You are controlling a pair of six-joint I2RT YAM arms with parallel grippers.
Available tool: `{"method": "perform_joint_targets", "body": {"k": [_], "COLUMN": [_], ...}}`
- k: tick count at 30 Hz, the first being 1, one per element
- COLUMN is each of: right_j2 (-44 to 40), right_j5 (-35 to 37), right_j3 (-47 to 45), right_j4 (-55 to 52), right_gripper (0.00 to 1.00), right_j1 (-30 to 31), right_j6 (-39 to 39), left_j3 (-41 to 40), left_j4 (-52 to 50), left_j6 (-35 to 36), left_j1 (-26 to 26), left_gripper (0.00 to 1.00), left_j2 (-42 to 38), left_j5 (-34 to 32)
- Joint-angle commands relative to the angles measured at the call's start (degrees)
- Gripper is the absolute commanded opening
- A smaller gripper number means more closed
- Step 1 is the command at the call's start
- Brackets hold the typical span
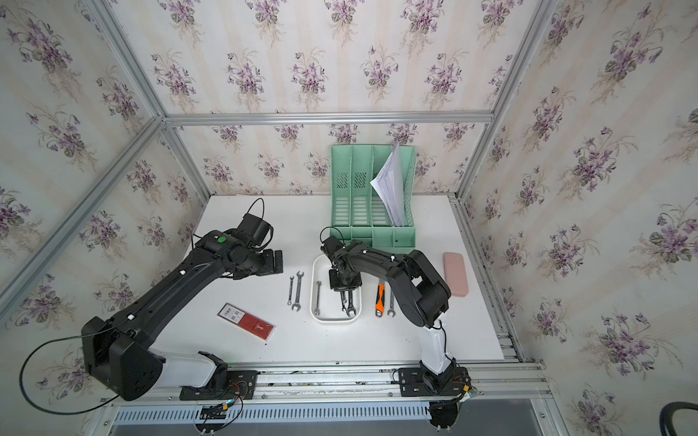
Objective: Take out the wrench from the storage box
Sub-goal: Pick up the wrench from the storage box.
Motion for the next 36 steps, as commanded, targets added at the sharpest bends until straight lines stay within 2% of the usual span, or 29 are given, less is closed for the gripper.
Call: {"method": "perform_joint_targets", "body": {"k": [1, 4, 19, 29, 36], "right_j2": [0.7, 0.1, -3.6, -11.9, -19.9], "right_j5": [0.4, 0.1, 1.1, 3.7, 6.5], "right_j3": [0.2, 0.1, 3.6, 6.7, 4.3], "right_j4": [-3.4, -3.5, -6.7, -10.9, -14.2], "right_gripper": [0.15, 0.09, 0.04, 0.02, 0.01], "right_j1": [0.1, 0.1, 0.1, -0.7, -5.5], "right_j6": [-0.8, -0.9, -1.4, -2.4, -4.1], "left_j3": [0.2, 0.3, 1.1, 1.3, 1.4], "left_j4": [0.2, 0.2, -0.1, -0.4, -0.4], "left_j6": [0.1, 0.3, 0.6, 0.6, 0.5], "left_j1": [0.0, 0.1, 0.1, 0.1, 0.0], "left_gripper": [0.99, 0.99, 0.99, 0.99, 0.99], "left_j2": [0.3, 0.3, 0.9, 0.9, 0.8], "left_j5": [0.1, 0.1, 0.1, 0.2, 0.2]}}
